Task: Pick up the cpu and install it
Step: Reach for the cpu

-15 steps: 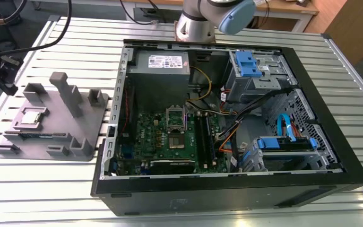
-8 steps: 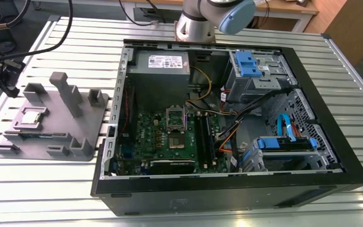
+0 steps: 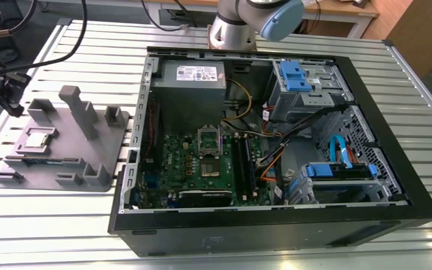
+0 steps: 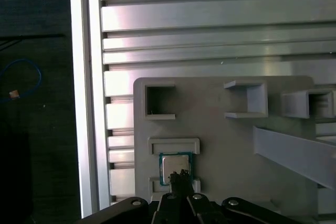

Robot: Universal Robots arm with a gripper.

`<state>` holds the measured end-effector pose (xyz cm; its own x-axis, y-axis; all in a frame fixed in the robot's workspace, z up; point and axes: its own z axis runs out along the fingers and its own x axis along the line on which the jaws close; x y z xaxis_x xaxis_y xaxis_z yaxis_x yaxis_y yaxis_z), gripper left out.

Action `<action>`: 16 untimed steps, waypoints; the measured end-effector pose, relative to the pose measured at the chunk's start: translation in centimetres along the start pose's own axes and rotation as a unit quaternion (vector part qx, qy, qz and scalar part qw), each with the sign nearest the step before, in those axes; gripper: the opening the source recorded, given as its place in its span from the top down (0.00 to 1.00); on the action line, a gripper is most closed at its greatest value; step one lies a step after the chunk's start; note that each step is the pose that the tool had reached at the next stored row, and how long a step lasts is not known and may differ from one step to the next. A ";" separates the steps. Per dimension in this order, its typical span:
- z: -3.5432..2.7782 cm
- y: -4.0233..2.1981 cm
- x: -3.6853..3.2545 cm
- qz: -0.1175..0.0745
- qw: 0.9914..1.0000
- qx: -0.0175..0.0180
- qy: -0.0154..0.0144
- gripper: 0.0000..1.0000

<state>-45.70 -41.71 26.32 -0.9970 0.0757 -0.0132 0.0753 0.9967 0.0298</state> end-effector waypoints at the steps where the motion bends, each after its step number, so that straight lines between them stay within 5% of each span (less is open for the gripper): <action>1: 0.05 0.00 0.00 0.000 1.000 0.000 0.000 0.89; 16: 0.14 0.00 -0.06 0.000 1.000 0.000 0.000 0.89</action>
<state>-45.64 -41.71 26.18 -0.9970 0.0757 -0.0131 0.0753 0.9967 0.0298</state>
